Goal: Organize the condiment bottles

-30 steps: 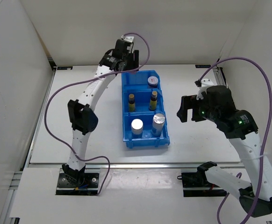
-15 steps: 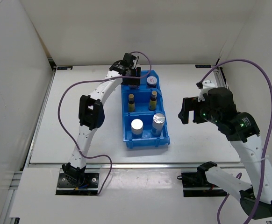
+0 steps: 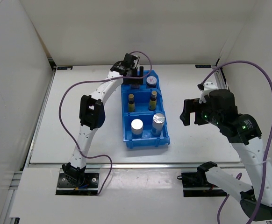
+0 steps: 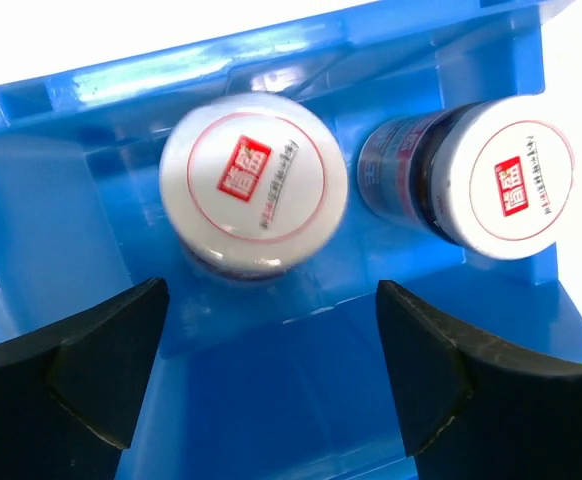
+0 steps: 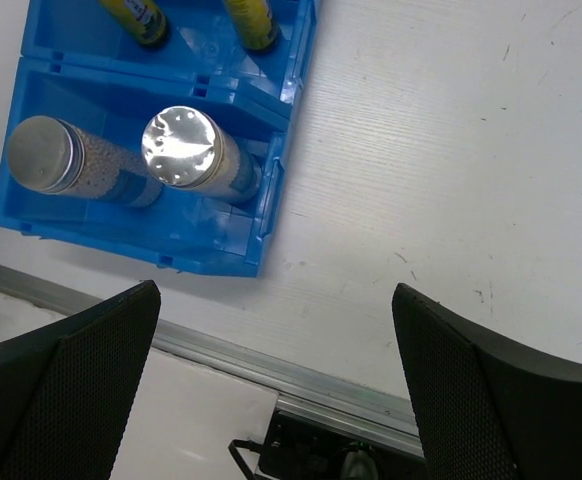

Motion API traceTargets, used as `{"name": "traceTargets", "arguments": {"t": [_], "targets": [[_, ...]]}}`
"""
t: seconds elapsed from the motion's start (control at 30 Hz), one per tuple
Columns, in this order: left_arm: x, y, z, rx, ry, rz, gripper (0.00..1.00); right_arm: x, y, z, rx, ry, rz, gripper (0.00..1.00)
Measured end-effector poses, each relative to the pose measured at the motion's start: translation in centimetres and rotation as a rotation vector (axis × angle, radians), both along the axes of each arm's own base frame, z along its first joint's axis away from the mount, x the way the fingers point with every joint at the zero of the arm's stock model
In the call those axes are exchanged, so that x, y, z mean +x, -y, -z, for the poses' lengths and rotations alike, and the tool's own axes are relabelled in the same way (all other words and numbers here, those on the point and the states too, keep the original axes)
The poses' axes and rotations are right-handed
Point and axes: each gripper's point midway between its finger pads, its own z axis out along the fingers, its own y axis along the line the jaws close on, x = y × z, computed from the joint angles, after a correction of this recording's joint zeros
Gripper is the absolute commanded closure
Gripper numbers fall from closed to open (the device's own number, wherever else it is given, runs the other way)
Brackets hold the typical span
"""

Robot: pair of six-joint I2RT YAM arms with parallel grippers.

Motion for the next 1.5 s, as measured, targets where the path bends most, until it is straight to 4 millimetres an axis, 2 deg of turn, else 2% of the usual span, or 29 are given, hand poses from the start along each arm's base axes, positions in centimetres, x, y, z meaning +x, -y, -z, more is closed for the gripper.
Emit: {"name": "traceTargets", "arguments": {"t": [0.07, 0.23, 0.37, 0.5, 0.6, 0.67, 0.73, 0.8, 0.87, 0.9, 1.0, 1.1, 1.13, 1.23, 1.27, 1.3, 1.33, 1.37, 1.43, 1.5], "targets": [[0.1, 0.1, -0.1, -0.004, 0.003, 0.000, 0.00, 0.0, 0.1, 0.1, -0.003, -0.001, 0.003, 0.00], [0.4, 0.0, -0.3, -0.001, 0.019, -0.007, 0.00, -0.1, 0.3, 0.9, -0.018, -0.016, 0.011, 0.00], [0.6, -0.9, -1.7, 0.012, 0.044, -0.024, 0.00, -0.3, 0.6, 1.8, -0.031, -0.034, 0.018, 0.00], [0.9, -2.4, -5.9, -0.006, 0.107, -0.053, 0.00, -0.4, 0.6, 2.5, -0.031, -0.049, 0.025, 0.00], [-0.1, -4.3, -11.1, -0.020, 0.180, -0.080, 0.00, -0.6, 0.7, 3.0, -0.028, -0.063, 0.037, 0.00], [-1.3, -5.9, -15.0, -0.032, 0.237, -0.105, 0.00, -0.6, 0.9, 3.2, -0.029, -0.062, 0.050, 0.00], [-3.5, -7.6, -18.6, -0.045, 0.288, -0.127, 0.00, -0.6, 1.2, 3.3, -0.029, -0.060, 0.076, 0.00], [-7.1, -9.3, -21.6, -0.068, 0.328, -0.142, 0.00, -0.4, 1.7, 3.5, -0.041, -0.059, 0.111, 0.00], [-10.9, -10.7, -23.6, -0.096, 0.359, -0.150, 0.00, -0.2, 1.8, 4.2, -0.050, -0.078, 0.133, 0.00], [-12.9, -11.2, -23.9, -0.115, 0.373, -0.153, 0.00, -0.1, 1.7, 4.7, -0.049, -0.092, 0.139, 0.00], [-19.2, -12.5, -22.3, -0.165, 0.372, -0.164, 0.00, 0.0, 0.7, 6.9, -0.016, -0.150, 0.139, 0.06], [-23.5, -13.2, -18.2, -0.213, 0.327, -0.183, 0.05, -0.7, -0.2, 10.8, 0.034, -0.229, 0.151, 0.13], [-24.4, -13.5, -16.5, -0.222, 0.301, -0.199, 0.06, -1.1, -0.3, 12.0, 0.047, -0.256, 0.159, 0.23], [-26.3, -14.1, -10.5, -0.227, 0.194, -0.257, 0.17, -1.6, -1.1, 14.3, 0.094, -0.313, 0.170, 0.33], [-26.8, -14.2, -8.7, -0.224, 0.157, -0.274, 0.19, -1.5, -1.5, 14.8, 0.112, -0.321, 0.170, 0.42], [-27.3, -14.3, -7.0, -0.223, 0.116, -0.293, 0.28, -1.3, -1.9, 15.3, 0.125, -0.332, 0.165, 0.48], [-27.8, -14.4, -5.6, -0.222, 0.082, -0.309, 0.33, -1.1, -2.4, 15.9, 0.138, -0.346, 0.161, 0.54], [-28.0, -14.4, -4.5, -0.229, 0.060, -0.326, 0.38, -0.9, -2.8, 16.5, 0.149, -0.360, 0.157, 0.68], [-28.5, -14.4, -3.0, -0.248, 0.026, -0.360, 0.49, -0.7, -3.6, 17.8, 0.175, -0.394, 0.154, 0.75], [-28.6, -14.3, -2.2, -0.275, 0.008, -0.396, 0.54, -0.6, -4.3, 18.8, 0.200, -0.420, 0.149, 0.76]]}}
